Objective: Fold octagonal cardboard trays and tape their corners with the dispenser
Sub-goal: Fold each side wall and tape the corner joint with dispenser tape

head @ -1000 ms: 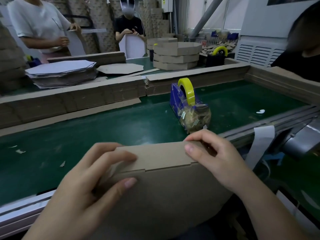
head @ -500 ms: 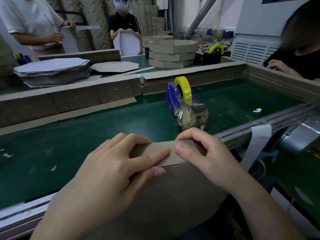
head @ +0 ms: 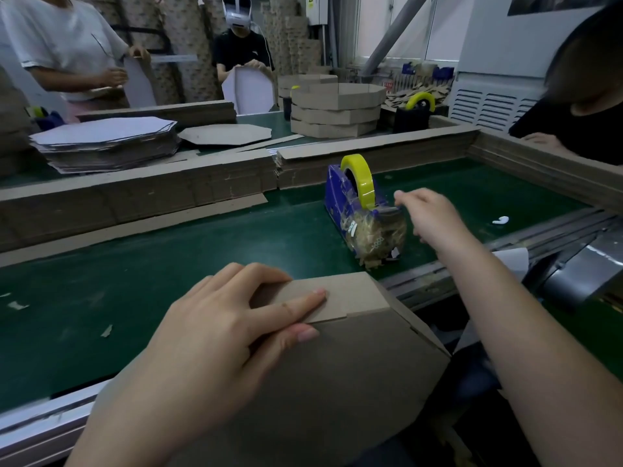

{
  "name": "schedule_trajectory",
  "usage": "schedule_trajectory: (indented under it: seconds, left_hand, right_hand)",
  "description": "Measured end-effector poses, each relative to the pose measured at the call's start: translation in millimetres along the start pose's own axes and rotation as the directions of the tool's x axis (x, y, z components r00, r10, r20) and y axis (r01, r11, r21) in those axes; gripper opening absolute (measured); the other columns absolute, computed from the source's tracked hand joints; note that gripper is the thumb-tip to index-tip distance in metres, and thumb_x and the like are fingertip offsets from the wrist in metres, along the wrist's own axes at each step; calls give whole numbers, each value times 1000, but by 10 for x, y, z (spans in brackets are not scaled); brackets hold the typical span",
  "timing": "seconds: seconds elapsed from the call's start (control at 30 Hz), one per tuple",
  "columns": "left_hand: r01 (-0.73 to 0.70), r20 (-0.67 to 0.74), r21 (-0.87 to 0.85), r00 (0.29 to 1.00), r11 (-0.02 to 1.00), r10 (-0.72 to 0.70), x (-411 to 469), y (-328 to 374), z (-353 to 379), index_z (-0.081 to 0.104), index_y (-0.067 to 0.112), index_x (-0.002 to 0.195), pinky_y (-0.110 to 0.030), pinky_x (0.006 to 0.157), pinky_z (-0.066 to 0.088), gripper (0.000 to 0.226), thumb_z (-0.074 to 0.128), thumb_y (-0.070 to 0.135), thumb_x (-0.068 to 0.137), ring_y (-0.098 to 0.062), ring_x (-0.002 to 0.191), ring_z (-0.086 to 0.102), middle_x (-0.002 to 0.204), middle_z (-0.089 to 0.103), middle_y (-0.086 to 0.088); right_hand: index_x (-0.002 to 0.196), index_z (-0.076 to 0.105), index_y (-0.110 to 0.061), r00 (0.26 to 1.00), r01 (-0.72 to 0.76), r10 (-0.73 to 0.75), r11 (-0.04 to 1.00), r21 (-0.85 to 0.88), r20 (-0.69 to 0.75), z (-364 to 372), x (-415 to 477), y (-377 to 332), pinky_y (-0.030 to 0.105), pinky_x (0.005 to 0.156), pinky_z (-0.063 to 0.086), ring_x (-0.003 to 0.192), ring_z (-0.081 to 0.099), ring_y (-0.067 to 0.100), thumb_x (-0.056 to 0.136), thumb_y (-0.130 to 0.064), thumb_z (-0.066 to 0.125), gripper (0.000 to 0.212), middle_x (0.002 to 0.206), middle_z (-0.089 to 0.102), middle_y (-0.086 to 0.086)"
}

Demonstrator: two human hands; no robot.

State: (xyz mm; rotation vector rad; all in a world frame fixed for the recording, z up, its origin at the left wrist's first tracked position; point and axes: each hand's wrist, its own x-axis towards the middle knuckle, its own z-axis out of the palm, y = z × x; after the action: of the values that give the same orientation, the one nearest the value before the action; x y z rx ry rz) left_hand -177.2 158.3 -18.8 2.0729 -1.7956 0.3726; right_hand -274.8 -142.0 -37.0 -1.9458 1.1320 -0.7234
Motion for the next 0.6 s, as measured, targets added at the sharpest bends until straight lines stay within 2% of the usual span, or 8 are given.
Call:
schedule_trajectory:
  seconds: [0.1,0.2,0.27,0.37,0.47,0.53,0.6]
  left_hand:
    - [2,1,1,1000,1000,-2,-3,1,2,65,42,121,-25,66,43,40,40,52,93,-18,90,62,107,64,7]
    - [4,-6,8,1000,1000,-4,-5,1,4,65,42,121,-25,65,44,40,40,52,92,-17,90,62,107,64,7]
    - [8,-8,10,1000,1000,-8,-6,-3,8,65,43,120,-25,65,45,39,40,52,92,-17,90,62,107,64,7]
    - [15,-5,12,1000,1000,-15,-8,-2,12,65,44,120,-25,65,44,39,39,52,92,-17,90,62,107,64,8]
    - [15,-11,20,1000,1000,-14,-10,-3,14,65,44,120,-24,65,44,39,39,52,92,-16,90,62,107,64,9]
    - [15,-9,19,1000,1000,-15,-17,-1,11,66,44,120,-26,64,46,39,40,52,92,-16,90,62,106,64,9]
    - [18,-9,20,1000,1000,-18,-19,0,10,66,44,120,-27,64,48,39,40,52,92,-16,90,62,106,64,9]
  right_hand:
    - [96,66,-23,984,-129,121,990,54,132,53,151,-31,28,53,31,65,42,13,93,-50,51,31,77,49,-6]
    - [88,71,-23,972,-196,186,979,54,146,43,187,-119,26,51,29,61,37,13,85,-53,60,32,73,47,-4]
    - [81,72,-19,968,-219,205,972,86,147,25,207,-161,24,47,27,56,34,11,82,-44,68,25,68,48,-3]
    - [87,75,-12,958,-269,233,935,231,170,-10,233,-215,19,40,25,47,29,5,78,-27,75,17,70,52,-2]
    - [87,75,-12,947,-317,275,884,343,165,-13,252,-262,17,41,32,49,31,5,74,-21,77,15,78,49,-2]
    - [81,73,-14,940,-341,300,852,398,163,-2,247,-278,20,47,43,58,36,7,74,-20,77,11,82,47,-1]
    - [79,71,-14,937,-349,314,826,443,152,22,221,-279,24,53,48,64,40,9,74,-17,74,7,83,48,-1]
